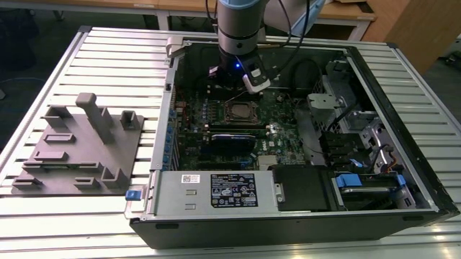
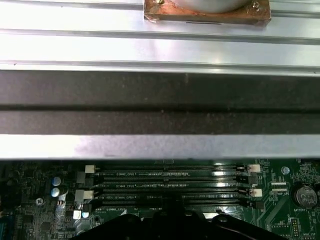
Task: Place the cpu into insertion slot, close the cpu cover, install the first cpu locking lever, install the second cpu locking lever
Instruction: 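Install the first cpu locking lever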
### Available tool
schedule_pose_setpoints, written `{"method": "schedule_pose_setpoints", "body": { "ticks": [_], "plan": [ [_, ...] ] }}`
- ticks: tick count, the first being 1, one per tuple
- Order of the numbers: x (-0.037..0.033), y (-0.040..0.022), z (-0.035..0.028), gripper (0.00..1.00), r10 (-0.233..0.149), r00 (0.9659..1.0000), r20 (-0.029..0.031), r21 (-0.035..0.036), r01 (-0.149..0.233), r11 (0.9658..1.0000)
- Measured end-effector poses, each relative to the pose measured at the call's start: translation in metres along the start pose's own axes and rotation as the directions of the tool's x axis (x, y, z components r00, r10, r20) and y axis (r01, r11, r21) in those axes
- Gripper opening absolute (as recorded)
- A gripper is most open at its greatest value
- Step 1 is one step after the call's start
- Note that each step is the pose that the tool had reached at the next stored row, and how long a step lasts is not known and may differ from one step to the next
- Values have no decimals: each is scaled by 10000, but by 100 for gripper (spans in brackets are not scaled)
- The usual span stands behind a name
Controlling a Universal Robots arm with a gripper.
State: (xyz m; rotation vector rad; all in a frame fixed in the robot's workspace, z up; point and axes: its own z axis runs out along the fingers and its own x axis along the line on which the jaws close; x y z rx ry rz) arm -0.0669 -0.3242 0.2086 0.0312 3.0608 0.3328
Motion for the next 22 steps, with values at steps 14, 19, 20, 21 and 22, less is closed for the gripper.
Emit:
{"method": "schedule_pose_setpoints", "body": {
  "ticks": [14,19,20,21,22],
  "plan": [
    [-2,8,-35,11,-8,10000,1,108,8,9999],
    [8,13,-59,11,-7,10000,2,92,7,10000],
    [13,13,-60,11,-8,10000,3,91,8,10000],
    [18,13,-62,11,-8,10000,2,92,8,10000],
    [23,14,-63,11,-7,10000,1,93,7,10000]
  ]
}}
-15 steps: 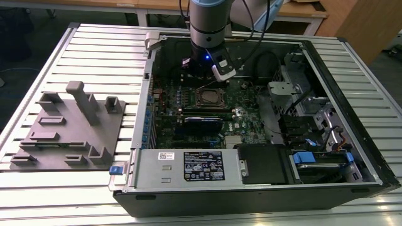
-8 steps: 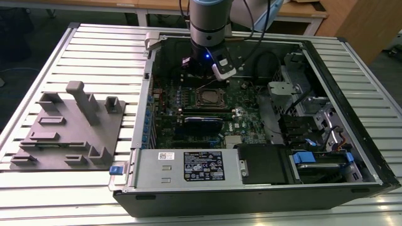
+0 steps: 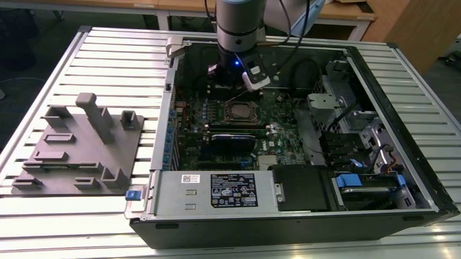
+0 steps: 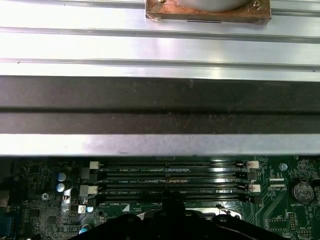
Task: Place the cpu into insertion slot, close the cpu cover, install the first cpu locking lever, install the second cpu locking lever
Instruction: 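Install the first cpu locking lever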
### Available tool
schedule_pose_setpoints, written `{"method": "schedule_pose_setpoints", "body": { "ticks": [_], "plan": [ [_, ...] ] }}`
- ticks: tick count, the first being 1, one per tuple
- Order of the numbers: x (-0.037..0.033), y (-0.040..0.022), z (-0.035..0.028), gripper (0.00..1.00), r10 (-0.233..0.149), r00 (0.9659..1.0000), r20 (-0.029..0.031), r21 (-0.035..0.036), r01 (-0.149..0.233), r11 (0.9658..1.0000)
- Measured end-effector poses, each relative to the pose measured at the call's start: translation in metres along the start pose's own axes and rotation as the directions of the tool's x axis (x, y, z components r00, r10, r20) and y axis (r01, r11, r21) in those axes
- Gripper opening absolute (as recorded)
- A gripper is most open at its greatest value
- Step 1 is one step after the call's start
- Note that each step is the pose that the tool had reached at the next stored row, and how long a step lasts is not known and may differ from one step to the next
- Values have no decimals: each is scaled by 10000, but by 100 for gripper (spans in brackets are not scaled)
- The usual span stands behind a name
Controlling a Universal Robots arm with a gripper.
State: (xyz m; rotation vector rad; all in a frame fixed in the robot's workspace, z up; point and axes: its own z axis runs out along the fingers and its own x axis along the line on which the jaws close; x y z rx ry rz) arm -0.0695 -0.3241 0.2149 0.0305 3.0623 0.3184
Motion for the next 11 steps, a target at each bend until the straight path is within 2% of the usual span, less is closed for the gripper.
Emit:
{"method": "schedule_pose_setpoints", "body": {
  "ticks": [11],
  "plan": [
    [21,-1,-2,11,0,10000,-1,2,0,10000]
  ]
}}
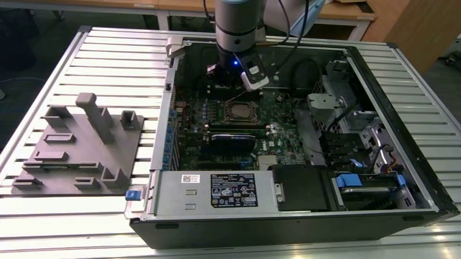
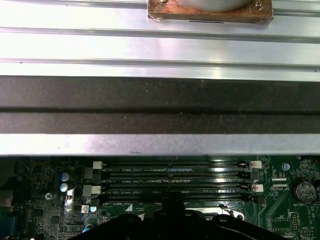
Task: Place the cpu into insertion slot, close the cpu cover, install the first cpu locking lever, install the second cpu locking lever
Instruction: 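Install the first cpu locking lever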
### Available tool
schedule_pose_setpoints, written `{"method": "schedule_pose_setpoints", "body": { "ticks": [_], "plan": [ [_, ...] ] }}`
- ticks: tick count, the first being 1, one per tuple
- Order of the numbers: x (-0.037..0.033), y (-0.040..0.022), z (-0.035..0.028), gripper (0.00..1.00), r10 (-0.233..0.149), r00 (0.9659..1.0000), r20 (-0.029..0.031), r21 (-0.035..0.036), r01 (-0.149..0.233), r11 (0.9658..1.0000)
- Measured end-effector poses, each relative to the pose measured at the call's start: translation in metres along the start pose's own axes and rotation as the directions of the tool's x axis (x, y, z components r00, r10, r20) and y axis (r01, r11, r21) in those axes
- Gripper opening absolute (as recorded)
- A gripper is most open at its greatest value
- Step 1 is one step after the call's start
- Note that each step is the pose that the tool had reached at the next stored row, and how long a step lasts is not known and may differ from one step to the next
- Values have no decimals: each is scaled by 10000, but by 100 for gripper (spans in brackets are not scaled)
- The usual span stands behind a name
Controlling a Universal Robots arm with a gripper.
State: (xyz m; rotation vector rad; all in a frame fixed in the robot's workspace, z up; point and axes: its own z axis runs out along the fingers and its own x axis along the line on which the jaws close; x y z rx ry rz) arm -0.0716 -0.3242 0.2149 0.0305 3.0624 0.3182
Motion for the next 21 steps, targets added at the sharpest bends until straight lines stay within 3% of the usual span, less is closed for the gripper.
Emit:
{"method": "schedule_pose_setpoints", "body": {
  "ticks": [5,10,12,21],
  "plan": [
    [3,0,-1,11,-5,10000,0,82,5,10000],
    [3,0,0,11,-5,10000,2,84,5,10000],
    [11,0,-1,11,-9,10000,3,137,9,9999],
    [10,4,-19,11,-8,10000,3,138,8,9999]
  ]
}}
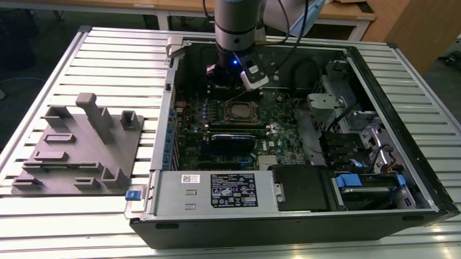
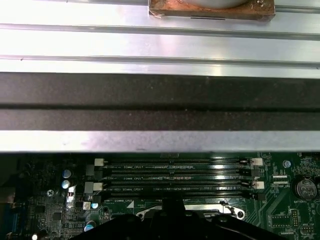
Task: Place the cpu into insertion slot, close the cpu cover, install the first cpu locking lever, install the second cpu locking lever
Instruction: 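Install the first cpu locking lever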
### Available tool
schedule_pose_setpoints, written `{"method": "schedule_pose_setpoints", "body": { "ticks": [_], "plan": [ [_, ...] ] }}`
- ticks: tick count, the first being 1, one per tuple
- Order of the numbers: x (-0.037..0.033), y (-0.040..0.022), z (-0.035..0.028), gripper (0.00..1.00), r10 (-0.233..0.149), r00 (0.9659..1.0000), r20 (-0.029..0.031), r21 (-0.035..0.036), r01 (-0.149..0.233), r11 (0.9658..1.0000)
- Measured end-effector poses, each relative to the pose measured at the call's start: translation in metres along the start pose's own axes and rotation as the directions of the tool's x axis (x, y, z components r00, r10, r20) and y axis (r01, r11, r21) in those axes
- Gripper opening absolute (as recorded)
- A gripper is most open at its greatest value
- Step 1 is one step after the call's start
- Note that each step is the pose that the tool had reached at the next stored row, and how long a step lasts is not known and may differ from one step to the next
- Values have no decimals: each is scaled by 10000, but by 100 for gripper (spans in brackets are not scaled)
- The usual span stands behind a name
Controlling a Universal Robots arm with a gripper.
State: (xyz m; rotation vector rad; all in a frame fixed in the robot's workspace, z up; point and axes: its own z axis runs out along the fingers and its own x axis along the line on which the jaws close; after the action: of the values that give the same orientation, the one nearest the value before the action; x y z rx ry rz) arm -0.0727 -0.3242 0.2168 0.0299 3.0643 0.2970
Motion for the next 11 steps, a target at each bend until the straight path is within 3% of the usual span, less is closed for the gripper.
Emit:
{"method": "schedule_pose_setpoints", "body": {
  "ticks": [4,7,11],
  "plan": [
    [0,1,-4,11,-6,10000,2,93,6,10000],
    [0,1,-4,11,-15,10000,3,233,15,9997],
    [0,0,-4,11,-18,10000,3,271,18,9996]
  ]
}}
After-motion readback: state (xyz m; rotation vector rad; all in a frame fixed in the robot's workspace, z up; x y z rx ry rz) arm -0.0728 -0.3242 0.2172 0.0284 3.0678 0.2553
